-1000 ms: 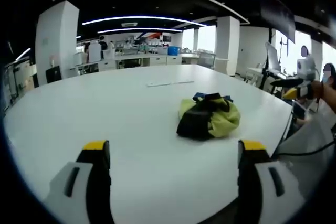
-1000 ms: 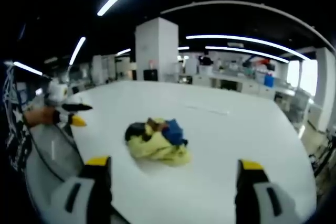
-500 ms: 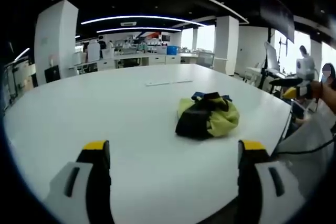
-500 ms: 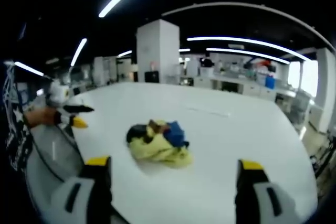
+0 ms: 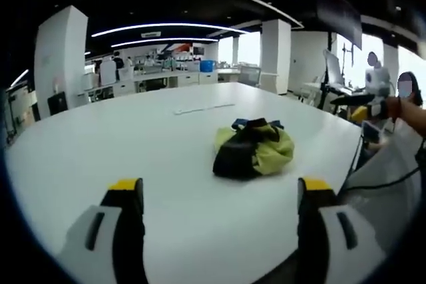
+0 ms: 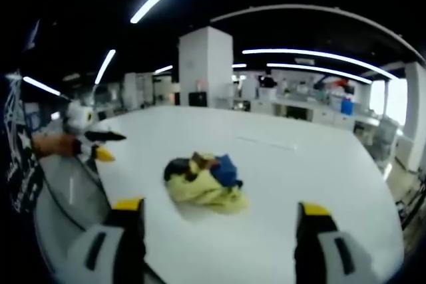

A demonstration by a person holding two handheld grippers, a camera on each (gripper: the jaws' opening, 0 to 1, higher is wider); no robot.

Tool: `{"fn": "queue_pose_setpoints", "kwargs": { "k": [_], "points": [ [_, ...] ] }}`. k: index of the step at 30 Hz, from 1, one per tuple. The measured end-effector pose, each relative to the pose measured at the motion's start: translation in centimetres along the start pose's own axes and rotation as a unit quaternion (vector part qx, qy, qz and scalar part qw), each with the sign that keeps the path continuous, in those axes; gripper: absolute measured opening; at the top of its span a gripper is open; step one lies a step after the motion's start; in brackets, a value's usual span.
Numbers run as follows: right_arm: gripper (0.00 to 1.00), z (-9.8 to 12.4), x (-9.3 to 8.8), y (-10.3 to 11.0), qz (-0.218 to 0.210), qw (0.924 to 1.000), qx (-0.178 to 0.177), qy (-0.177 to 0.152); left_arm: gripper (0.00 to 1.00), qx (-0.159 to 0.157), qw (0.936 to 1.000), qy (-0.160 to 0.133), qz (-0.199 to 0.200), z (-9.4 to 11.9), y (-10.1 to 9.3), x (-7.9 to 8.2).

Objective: Fold the garment on the visible template until the final outline fits inside the template.

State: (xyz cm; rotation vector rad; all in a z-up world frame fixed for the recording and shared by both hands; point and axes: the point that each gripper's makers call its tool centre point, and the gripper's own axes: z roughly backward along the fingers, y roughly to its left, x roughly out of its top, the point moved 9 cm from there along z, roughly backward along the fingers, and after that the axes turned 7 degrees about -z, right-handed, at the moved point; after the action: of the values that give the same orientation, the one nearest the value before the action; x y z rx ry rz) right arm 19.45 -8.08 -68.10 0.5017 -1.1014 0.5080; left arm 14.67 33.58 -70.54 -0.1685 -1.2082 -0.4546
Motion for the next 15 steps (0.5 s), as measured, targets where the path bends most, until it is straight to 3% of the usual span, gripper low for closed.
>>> {"fn": "queue_pose_setpoints", "kwargs": {
  "k": [4,5,12,15],
  "points": [
    [0.85,0.0,0.5,-0.1,-0.008,0.9999,0.005,-0.011,0.88,-0.009,0.9999,-0.005,-0.004,-0.3,0.1,0.4],
    [0.74,-0.2,0.8,-0.6,-0.002,0.9998,0.007,-0.018,0.81,-0.020,0.9996,0.002,-0.017,-0.9,0.1,0.9],
    [0.60,-1.6,1.4,-1.3,0.008,0.9994,0.028,-0.016,0.69,-0.040,0.9988,0.000,-0.030,-2.3,0.0,2.4],
    [0.58,-2.6,1.5,-1.3,0.010,0.9990,0.043,-0.007,0.63,-0.057,0.9983,-0.008,0.002,-3.2,-0.3,2.8]
  ]
}}
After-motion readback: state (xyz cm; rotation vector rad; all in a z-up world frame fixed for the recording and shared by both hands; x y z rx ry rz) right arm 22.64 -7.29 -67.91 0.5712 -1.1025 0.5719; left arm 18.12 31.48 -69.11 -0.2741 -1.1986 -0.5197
